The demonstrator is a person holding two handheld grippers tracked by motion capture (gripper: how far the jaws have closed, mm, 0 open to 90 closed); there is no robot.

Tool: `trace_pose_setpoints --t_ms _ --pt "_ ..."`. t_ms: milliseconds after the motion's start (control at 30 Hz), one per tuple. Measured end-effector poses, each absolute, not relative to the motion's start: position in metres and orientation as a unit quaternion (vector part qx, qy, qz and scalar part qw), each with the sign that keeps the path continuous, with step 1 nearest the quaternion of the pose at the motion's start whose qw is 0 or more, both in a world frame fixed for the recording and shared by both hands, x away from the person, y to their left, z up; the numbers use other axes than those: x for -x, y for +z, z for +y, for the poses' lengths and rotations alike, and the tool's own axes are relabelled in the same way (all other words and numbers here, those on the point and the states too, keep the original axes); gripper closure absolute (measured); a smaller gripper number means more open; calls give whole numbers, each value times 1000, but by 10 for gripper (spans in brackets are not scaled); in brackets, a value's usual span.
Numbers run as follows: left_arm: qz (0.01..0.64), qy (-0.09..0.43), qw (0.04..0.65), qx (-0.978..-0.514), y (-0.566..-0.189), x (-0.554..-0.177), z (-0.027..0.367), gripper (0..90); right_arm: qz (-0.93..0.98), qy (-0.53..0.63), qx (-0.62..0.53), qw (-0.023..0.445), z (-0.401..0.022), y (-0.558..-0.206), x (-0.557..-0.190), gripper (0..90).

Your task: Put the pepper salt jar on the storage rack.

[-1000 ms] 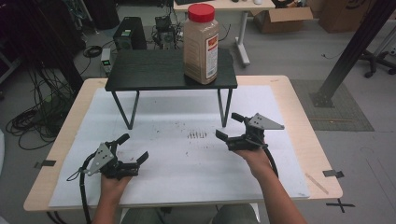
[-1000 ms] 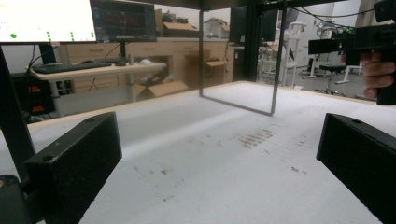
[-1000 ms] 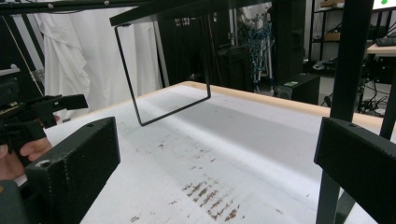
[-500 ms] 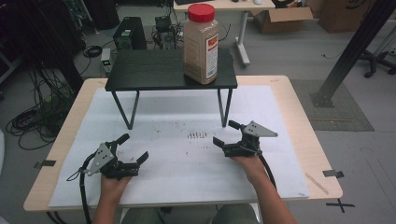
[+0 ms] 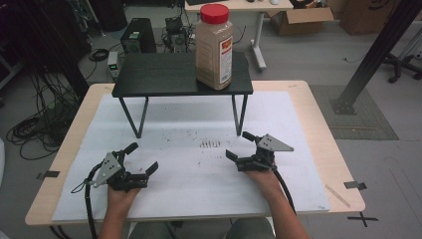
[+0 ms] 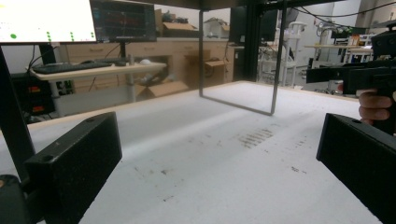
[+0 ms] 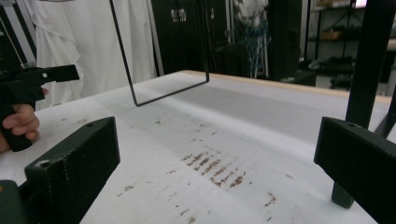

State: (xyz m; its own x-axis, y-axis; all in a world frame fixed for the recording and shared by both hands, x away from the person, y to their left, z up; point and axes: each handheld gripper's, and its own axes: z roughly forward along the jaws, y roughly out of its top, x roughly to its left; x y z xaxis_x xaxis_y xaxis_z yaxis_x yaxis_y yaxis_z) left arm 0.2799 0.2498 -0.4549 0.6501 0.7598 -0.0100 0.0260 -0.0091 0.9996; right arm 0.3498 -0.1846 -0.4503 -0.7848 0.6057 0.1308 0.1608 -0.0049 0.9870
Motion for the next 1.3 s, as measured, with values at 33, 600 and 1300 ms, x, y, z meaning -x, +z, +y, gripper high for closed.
trace_pose_setpoints --t_ms 33,600,1300 --pt "303 289 635 -649 -455 -280 250 3 674 662 -272 185 -186 -451 -346 0" --pt "302 290 634 -650 -455 -280 249 3 664 673 -231 229 -185 -454 -333 0" --pt "303 290 634 -650 -455 -280 249 4 664 673 -229 231 -185 -454 -333 0"
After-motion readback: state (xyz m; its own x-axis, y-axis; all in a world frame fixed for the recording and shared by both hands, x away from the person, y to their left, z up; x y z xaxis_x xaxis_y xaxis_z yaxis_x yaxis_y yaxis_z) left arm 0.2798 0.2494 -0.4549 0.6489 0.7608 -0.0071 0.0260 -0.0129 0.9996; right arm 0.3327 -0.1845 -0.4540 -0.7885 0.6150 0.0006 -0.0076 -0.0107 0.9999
